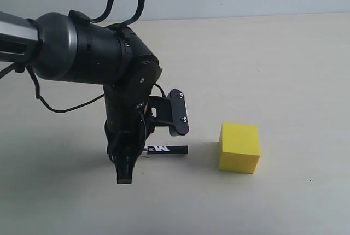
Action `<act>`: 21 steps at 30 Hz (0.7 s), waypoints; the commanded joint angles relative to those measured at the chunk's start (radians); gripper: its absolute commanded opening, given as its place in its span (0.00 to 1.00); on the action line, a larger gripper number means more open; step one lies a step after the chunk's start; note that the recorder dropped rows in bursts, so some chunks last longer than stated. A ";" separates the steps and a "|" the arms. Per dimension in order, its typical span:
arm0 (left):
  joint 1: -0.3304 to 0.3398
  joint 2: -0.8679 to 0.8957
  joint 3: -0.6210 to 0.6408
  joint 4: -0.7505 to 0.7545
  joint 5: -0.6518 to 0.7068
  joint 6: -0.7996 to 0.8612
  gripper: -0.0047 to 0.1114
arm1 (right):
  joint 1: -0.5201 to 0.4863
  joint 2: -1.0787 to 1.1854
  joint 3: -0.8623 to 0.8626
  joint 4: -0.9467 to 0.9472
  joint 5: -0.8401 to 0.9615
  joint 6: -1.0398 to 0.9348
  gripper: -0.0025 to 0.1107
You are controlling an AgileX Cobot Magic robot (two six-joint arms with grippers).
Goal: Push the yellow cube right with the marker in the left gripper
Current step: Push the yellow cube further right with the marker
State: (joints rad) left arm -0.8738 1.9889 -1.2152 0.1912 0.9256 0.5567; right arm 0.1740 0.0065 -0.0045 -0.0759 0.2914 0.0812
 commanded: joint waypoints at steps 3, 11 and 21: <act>-0.091 0.026 -0.060 -0.022 -0.069 -0.013 0.04 | 0.002 -0.007 0.005 -0.001 -0.009 0.001 0.02; -0.124 0.089 -0.185 -0.036 -0.004 -0.063 0.04 | 0.002 -0.007 0.005 -0.001 -0.009 0.001 0.02; -0.114 0.098 -0.157 -0.051 -0.031 -0.075 0.04 | 0.002 -0.007 0.005 -0.001 -0.009 0.001 0.02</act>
State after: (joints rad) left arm -0.9832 2.0798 -1.3749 0.1505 0.9744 0.4894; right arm 0.1740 0.0065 -0.0045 -0.0759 0.2914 0.0812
